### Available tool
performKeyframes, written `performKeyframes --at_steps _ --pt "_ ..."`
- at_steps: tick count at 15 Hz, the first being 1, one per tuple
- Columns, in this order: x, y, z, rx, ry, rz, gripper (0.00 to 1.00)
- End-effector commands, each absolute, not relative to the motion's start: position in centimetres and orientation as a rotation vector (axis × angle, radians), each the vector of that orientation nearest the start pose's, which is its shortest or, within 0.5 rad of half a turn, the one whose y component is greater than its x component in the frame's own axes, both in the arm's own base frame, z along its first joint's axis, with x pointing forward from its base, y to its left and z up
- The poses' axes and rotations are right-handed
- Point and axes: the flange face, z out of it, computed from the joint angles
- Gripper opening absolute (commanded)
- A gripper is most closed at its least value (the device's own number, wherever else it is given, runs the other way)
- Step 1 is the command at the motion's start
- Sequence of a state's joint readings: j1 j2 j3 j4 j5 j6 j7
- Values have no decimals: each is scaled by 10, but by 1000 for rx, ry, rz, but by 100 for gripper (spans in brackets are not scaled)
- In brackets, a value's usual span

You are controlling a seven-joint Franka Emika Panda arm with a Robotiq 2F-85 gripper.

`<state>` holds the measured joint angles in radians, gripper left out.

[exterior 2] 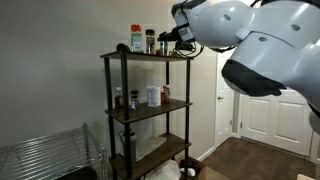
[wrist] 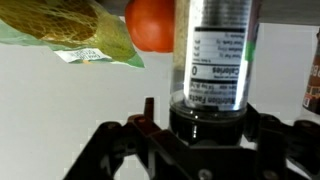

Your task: Pick up the spice bottle to the immediate left of the the white can on the second shelf and put it on the top shelf

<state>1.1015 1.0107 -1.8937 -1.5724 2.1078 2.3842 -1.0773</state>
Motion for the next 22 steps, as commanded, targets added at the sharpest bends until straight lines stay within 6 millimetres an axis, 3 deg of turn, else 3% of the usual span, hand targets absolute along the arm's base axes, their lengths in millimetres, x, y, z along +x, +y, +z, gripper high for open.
performKeyframes --at_steps 1,8,13,18,22 --pt "619 -43 708 -2303 -21 -2101 100" --pt "591 -23 727 -2220 -53 -2144 100" --pt "564 -24 733 -2199 -20 -2191 100" --pt "536 -35 719 -2199 52 -2170 100" --pt "512 -42 695 -2234 118 -2116 100"
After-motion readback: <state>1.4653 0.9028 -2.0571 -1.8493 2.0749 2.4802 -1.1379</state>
